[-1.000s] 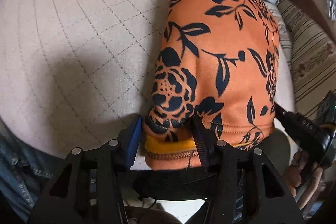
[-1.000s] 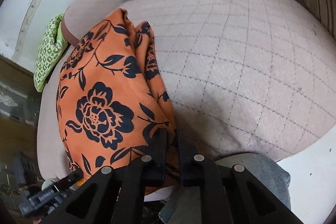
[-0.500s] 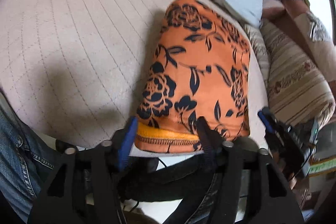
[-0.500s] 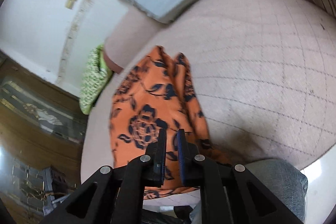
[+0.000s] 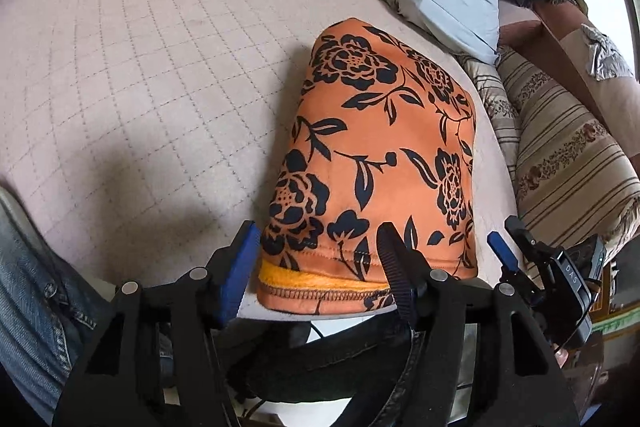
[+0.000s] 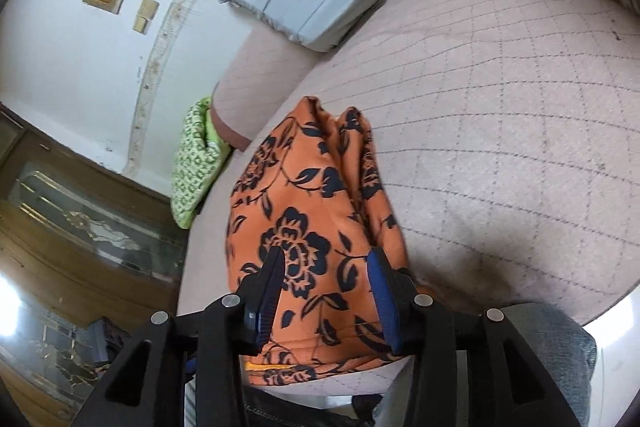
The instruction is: Fold small clothes
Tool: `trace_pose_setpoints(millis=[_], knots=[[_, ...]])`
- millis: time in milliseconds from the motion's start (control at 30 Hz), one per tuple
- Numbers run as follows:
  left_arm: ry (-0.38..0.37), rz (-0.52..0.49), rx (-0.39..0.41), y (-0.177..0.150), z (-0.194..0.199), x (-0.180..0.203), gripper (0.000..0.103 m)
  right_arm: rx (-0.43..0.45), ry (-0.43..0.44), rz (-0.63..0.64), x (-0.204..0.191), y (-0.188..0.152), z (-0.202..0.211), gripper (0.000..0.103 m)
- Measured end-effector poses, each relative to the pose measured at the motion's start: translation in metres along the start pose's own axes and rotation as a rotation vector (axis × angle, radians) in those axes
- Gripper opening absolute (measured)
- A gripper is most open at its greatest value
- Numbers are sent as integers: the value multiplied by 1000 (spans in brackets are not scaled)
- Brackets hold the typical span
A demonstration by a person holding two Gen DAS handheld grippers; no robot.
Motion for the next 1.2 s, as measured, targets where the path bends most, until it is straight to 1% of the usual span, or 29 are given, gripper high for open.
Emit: trace_pose_setpoints(millis=[133, 200, 333, 400, 467, 500, 567, 667, 733, 767, 800, 833, 867, 900, 933, 967, 1000, 1033, 1100, 1133, 1200], knots=[[-18, 0, -7, 12, -3, -1, 61, -4, -27, -23, 5, -1, 0, 41], [-39, 10, -5, 22, -3, -3, 61, -11, -40, -24, 5, 0, -1, 41], [-58, 26, -4, 43, -7, -7, 61, -6, -56, 35, -10, 13, 2, 41], [-70, 38, -6, 55, -11, -12, 61, -13, -66, 63, -16, 25, -1, 41], [-93, 42, -17, 65, -17, -16, 61, -45, -47, 61, -18, 42, -11, 41], [-106, 49, -23, 71, -22, -18, 61, -63, -49, 58, -18, 47, -16, 41], [-118, 65, -35, 82, -32, -23, 61, -125, -68, 61, -18, 65, -40, 41], [-114, 88, -64, 97, -52, -31, 61, -213, -83, 50, -18, 80, -73, 41], [-130, 103, -89, 104, -66, -36, 62, -235, -96, 78, -24, 83, -89, 41], [-143, 108, -102, 107, -72, -38, 67, -255, -127, 104, -28, 83, -101, 41], [-162, 113, -105, 112, -77, -40, 71, -266, -156, 123, -30, 83, -108, 41], [-172, 112, -102, 114, -79, -41, 77, -272, -205, 148, -31, 83, -117, 41], [-182, 111, -99, 117, -82, -42, 81, -267, -237, 158, -30, 85, -123, 42], [-192, 112, -101, 120, -86, -44, 82, -265, -241, 156, -27, 86, -126, 45], [-204, 119, -112, 121, -89, -46, 84, -266, -241, 152, -25, 88, -128, 49], [-220, 136, -124, 122, -92, -50, 87, -266, -236, 148, -22, 89, -129, 50], [-244, 160, -130, 123, -94, -55, 88, -269, -224, 148, -19, 90, -130, 50], [-255, 170, -133, 122, -95, -58, 91, -272, -220, 154, -19, 90, -131, 52], [-286, 188, -126, 120, -96, -63, 91, -289, -202, 144, -15, 91, -135, 57], [-290, 184, -121, 119, -95, -62, 91, -297, -187, 125, -12, 91, -137, 61], [-275, 182, -124, 119, -95, -59, 91, -313, -125, 54, -6, 93, -137, 62]])
Point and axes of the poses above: each gripper's, at about its wrist camera, not at the fingertips, and z roughly against the way its jaws point, x to its right, y to its top, the point moved 1 cm from there along -z, roughly the way its jaws point, and after that the axes turned 9 degrees about -y, right-handed, at the moved point
